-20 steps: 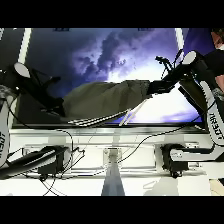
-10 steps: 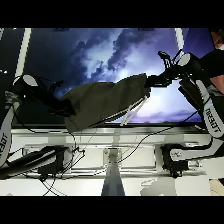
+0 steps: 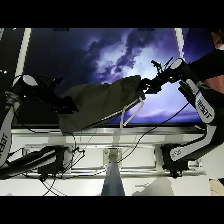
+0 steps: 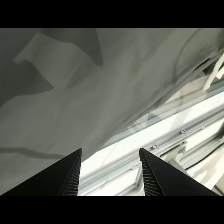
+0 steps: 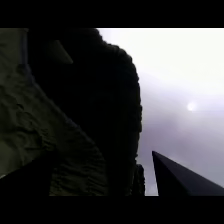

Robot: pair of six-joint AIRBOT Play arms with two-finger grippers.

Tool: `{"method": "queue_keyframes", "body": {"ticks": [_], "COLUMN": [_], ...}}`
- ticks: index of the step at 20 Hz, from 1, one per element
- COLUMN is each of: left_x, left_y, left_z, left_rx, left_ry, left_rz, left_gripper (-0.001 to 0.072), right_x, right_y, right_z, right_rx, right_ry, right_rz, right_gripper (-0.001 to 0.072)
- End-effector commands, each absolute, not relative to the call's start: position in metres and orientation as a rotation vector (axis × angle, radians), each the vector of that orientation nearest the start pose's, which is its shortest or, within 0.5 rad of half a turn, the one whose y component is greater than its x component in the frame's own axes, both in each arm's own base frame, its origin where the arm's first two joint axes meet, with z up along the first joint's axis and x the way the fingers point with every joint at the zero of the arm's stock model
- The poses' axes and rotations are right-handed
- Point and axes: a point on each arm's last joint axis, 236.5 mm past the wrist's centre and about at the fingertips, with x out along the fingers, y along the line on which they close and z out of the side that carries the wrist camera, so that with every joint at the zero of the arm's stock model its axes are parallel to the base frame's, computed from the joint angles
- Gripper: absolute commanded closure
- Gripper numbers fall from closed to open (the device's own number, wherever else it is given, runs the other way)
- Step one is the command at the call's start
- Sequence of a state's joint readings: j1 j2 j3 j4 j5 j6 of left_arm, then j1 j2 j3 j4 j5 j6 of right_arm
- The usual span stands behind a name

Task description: Fold the clothes and pants, and hang the long-sleeved shirts on hangers.

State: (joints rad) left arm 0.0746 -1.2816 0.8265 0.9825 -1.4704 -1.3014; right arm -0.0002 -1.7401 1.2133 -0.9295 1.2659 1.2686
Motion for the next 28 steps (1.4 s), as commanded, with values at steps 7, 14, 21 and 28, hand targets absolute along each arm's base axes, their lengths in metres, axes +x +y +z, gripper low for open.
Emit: {"method": "queue_keyframes", "body": {"ticks": [7, 14, 21, 28], "left_x": [0.256, 0.269, 0.326, 0.342], "left_y": [-0.110, -0.104, -0.094, -0.135], "left_z": [-0.056, -0.043, 0.058, 0.158], "left_rx": [-0.481, -0.483, -0.359, -0.437], "left_ry": [1.667, 1.633, 1.437, 1.166], "left_rz": [-0.466, -0.466, -0.553, -0.739], "left_gripper": [0.0291, 0.0291, 0.0291, 0.0291], "right_x": [0.364, 0.417, 0.488, 0.337], "right_y": [0.225, 0.247, 0.056, -0.158], "right_z": [-0.081, -0.020, 0.186, 0.320], "right_rx": [0.670, 0.487, 0.271, 0.427], "right_ry": [1.561, 1.332, 0.873, 0.650], "right_rz": [0.793, 0.835, 0.304, -0.407], "right_gripper": [0.0145, 0.0681, 0.0688, 0.0688]}}
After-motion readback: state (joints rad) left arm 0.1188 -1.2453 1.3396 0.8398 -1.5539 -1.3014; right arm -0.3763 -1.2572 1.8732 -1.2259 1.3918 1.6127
